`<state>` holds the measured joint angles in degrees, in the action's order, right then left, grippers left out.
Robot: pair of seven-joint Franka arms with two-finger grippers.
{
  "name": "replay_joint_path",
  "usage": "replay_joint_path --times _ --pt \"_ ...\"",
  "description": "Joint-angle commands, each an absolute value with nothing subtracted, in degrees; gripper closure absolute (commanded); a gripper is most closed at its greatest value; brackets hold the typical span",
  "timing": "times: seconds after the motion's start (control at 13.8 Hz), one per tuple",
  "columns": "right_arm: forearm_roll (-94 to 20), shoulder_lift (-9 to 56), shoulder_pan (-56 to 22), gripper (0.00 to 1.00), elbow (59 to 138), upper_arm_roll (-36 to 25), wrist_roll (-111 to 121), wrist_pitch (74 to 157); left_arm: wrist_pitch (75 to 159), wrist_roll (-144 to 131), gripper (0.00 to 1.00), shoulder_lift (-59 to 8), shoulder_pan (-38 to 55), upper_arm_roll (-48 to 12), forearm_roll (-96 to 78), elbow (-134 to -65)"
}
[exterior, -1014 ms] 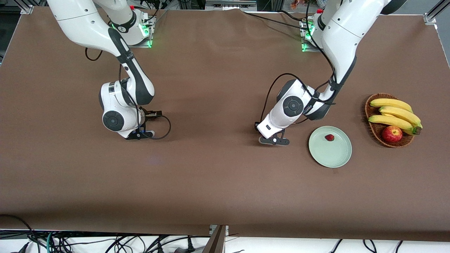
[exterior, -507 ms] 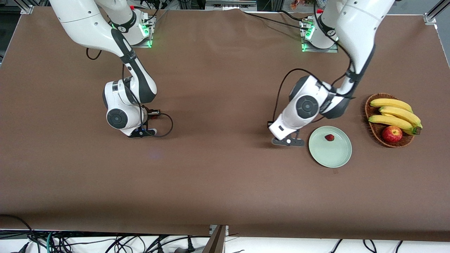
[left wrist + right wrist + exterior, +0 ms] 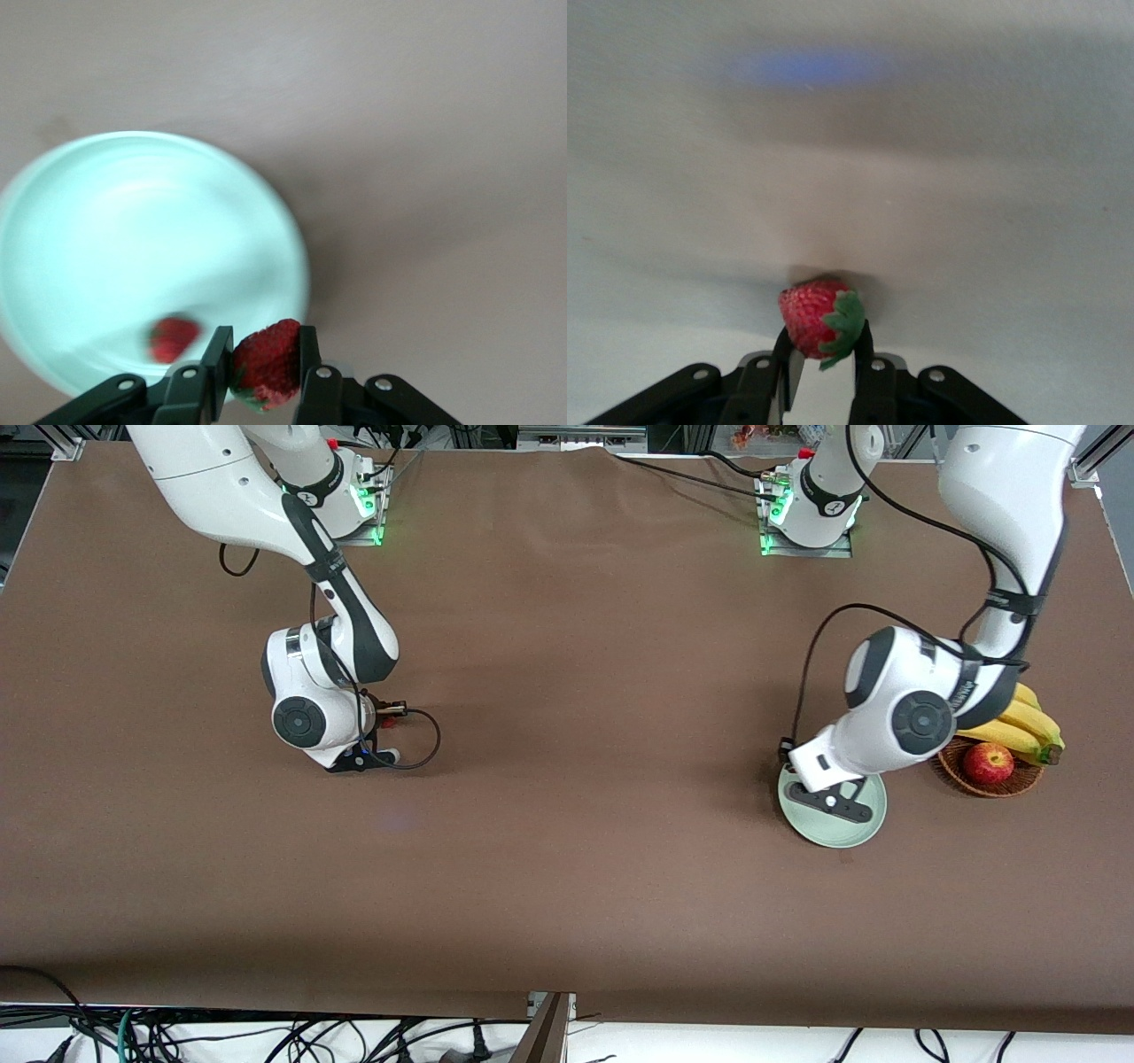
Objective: Collect all strawberries into plate
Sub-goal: 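Drop the strawberry onto the plate with the left gripper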
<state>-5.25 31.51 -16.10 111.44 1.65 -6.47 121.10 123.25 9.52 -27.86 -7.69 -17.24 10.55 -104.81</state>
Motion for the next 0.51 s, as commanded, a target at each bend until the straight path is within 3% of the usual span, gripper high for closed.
replay_joint_path --times 0.0,0.22,0.43 --pt "-5.18 30.41 -16.08 1.00 109.26 2.98 -7.12 120.94 125.93 17.55 1.00 -28.38 -10.89 -18.02 18.52 -105.03" --pt "-6.06 31.63 -16.52 1.00 104.61 6.84 -11.22 121.81 131.38 26.77 1.00 -30.93 -12.47 -17.75 20.48 -105.03" --pt "-6.06 37.59 -19.50 1.00 94.70 12.03 -25.88 123.13 137.00 33.56 1.00 -34.36 -14.93 -17.75 23.19 -105.12"
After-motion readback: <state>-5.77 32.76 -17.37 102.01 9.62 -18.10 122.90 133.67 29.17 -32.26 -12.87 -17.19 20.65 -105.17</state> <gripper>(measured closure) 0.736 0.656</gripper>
